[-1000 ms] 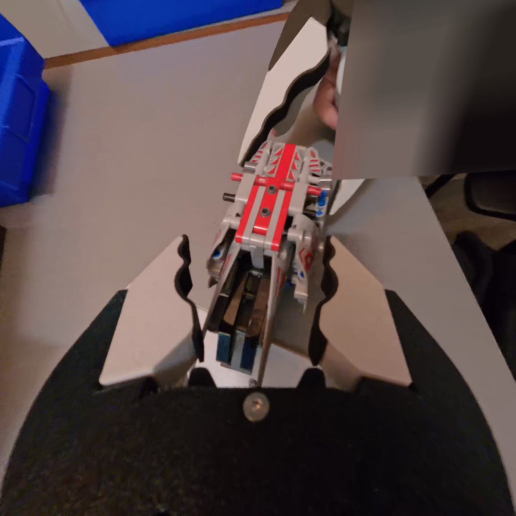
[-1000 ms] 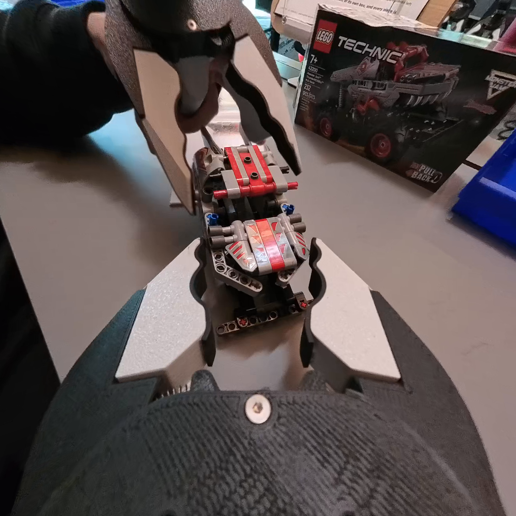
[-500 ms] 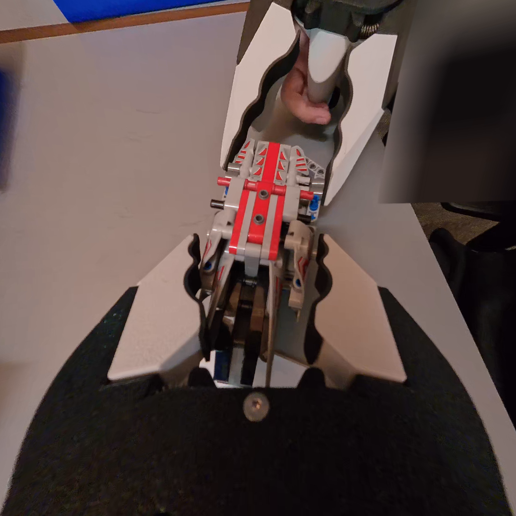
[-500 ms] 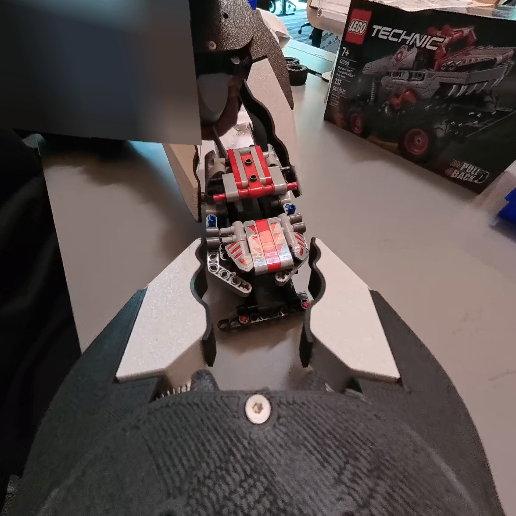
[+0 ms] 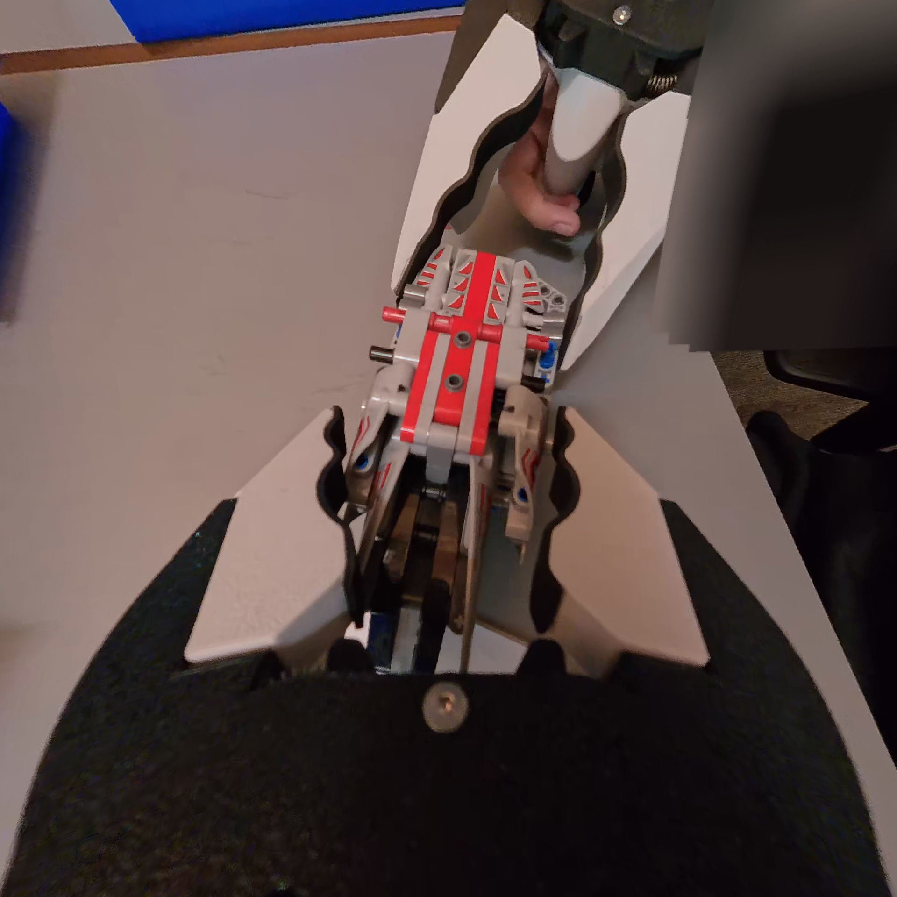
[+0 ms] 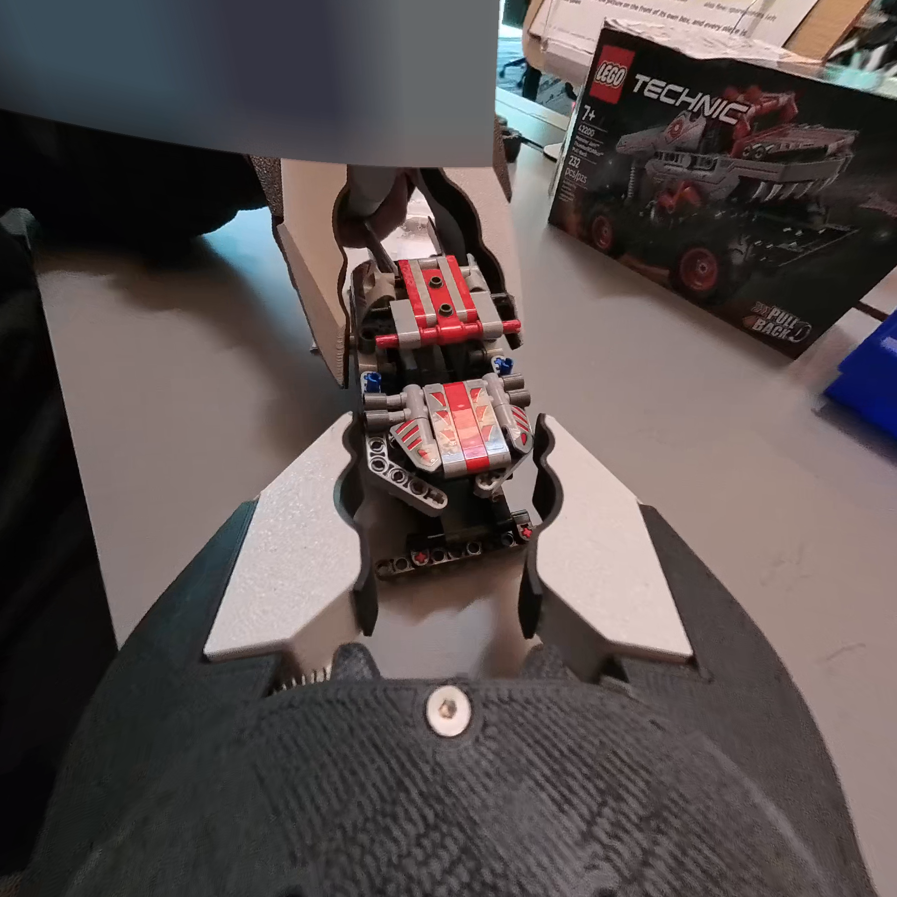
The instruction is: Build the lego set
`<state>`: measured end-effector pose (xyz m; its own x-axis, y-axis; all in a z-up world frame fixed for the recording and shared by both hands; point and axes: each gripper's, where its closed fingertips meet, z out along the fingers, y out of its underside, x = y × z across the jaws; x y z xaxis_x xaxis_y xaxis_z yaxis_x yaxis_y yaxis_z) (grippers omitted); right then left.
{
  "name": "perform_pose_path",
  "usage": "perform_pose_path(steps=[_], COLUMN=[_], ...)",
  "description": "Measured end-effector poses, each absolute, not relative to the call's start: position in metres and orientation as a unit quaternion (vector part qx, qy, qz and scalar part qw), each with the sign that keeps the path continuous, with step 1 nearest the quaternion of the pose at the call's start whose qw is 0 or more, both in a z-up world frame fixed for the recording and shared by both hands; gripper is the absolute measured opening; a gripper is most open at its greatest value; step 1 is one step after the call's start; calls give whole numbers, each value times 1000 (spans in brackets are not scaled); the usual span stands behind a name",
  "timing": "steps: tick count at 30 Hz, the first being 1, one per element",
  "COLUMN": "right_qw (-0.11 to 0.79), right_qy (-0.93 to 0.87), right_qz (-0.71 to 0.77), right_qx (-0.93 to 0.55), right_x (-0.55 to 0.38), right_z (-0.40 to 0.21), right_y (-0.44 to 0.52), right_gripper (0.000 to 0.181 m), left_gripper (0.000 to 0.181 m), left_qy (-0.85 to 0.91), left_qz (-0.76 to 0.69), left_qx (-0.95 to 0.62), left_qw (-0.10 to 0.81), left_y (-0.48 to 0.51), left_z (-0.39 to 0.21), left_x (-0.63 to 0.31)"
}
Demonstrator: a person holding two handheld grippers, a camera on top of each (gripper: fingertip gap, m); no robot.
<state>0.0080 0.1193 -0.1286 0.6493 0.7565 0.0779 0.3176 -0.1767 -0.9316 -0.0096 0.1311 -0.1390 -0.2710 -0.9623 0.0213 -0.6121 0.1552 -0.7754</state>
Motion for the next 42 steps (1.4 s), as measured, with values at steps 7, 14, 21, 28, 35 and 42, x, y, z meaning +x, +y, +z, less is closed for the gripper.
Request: perform_pose_path(steps=[7,14,21,28,35,42], right_qw=[513,515,527,527,528,532], right_qy=[-378,-377,-386,-381,-373,-375], right_qz=[232,271,255,257,246,240], right_qx=[-735,-721,-713,-715,-722,-720], right_x=[6,6,1,0,0,0], right_z=[-128,-125,-124,-124,-126,-125], right_y=[120,120,121,121,124,124], right_gripper=[68,66,65,65,67,65], left_gripper=[83,82,80,81,81,81], left_qy=[720,726,740,741,738,740], left_qz=[-341,-342,-329,-324,-321,-316], left_qx=[-552,-544,-532,-535,-545,-543], left_qw=[248,245,246,242,236,241], left_y=[133,134,134,135,135,135], left_z=[-140,-140,-141,-141,-142,-142], left_x=[-12,-13,-14,-14,-14,-14])
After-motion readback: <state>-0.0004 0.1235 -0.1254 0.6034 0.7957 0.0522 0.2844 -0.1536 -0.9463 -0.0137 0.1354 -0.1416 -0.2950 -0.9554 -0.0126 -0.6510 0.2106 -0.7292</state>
